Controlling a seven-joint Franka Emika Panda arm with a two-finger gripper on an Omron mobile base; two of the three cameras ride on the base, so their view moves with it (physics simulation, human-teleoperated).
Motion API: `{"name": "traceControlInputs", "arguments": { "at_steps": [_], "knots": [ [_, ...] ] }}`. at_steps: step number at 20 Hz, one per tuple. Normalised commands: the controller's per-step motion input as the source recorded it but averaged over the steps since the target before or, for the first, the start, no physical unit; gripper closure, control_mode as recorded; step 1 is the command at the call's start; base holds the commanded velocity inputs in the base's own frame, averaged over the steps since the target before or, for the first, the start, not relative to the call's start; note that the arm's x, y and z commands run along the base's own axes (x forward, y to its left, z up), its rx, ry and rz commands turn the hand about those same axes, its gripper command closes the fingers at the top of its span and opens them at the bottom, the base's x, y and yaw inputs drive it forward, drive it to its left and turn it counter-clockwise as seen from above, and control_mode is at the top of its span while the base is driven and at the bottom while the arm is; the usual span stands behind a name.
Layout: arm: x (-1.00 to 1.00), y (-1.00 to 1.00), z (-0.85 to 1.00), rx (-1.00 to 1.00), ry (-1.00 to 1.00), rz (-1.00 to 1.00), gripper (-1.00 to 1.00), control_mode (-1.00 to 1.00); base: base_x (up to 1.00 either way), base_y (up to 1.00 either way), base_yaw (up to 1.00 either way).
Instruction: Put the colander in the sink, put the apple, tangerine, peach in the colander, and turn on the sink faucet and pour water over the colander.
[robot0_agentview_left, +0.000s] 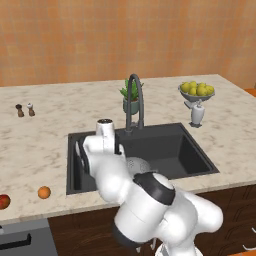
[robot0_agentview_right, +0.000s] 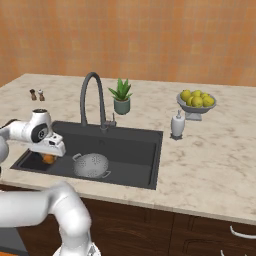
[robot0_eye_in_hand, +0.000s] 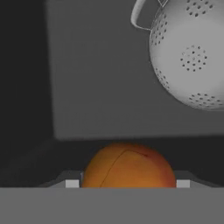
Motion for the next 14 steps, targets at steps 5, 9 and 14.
{"name": "traceControlInputs", "arguments": {
  "at_steps": [5, 9, 14],
  "knots": [
    [0.15, -0.85, -0.25, 0.00, 0.00, -0.01, 1.00, -1.00, 0.00, 0.00, 0.00],
    [0.27, -0.71, -0.30, 0.00, 0.00, 0.00, 1.00, -1.00, 0.00, 0.00, 0.00],
    [0.34, -0.45, -0.13, 0.00, 0.00, 0.00, 1.00, -1.00, 0.00, 0.00, 0.00]
  ]
}}
